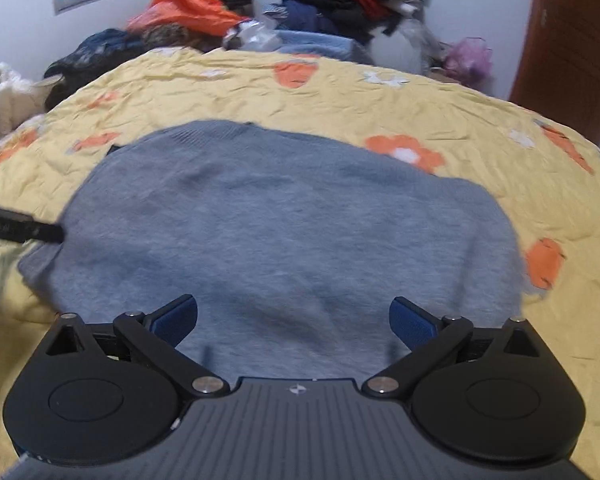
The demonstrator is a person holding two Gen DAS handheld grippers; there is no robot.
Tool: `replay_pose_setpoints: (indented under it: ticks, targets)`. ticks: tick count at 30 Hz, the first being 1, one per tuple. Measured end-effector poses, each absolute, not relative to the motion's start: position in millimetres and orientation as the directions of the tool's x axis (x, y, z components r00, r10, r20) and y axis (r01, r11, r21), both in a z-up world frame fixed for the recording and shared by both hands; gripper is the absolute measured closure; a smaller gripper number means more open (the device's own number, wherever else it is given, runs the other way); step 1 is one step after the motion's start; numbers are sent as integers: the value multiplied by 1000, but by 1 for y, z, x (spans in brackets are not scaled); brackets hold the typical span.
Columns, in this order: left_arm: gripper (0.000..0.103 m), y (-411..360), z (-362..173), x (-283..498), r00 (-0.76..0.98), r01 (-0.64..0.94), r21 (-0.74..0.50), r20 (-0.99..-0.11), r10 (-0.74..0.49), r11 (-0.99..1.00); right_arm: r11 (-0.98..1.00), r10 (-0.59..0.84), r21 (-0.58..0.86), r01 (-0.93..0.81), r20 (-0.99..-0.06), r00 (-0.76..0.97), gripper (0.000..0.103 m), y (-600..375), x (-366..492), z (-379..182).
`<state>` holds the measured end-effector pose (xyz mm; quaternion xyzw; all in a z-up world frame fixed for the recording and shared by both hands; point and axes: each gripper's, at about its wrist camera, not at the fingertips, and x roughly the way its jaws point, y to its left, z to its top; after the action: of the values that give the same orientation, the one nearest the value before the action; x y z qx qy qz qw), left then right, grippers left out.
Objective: Fold small clothes
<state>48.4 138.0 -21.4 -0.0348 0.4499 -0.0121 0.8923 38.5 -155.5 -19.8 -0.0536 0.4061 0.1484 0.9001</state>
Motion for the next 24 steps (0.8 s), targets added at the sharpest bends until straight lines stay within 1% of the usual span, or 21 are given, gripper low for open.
replay_pose_setpoints:
  ticks: [2,4,9,13,18,21,24]
  targets:
    - [32,134,-20,47,598,-7,-61,-800,-45,998,946,191,-16,-322,-776,601,2,-148,37,-29]
    - [32,132,-20,46,599,-4,-49,-800,-37,999,939,179,-48,-342,-778,602,2,-143,31,-31]
    - [31,131,-19,50,602,-8,-47,-798,-33,999,935,219,-36,-354,-726,652,1,-138,17,-7]
    - [31,132,-17,55,603,-16,-57,-797,-36,998,914,224,-93,-395,-695,683,0,-122,8,5]
    - [31,137,-13,67,615,6,-110,-783,-90,994,878,231,-171,-447,-668,708,0,-96,-7,4]
    - [31,148,-13,80,612,4,-157,-781,-127,988,855,232,-206,-476,-668,707,1,-80,-12,0]
    - [31,162,-17,92,607,-42,-202,-783,-135,979,807,218,-296,-512,-656,722,1,-62,-23,-7]
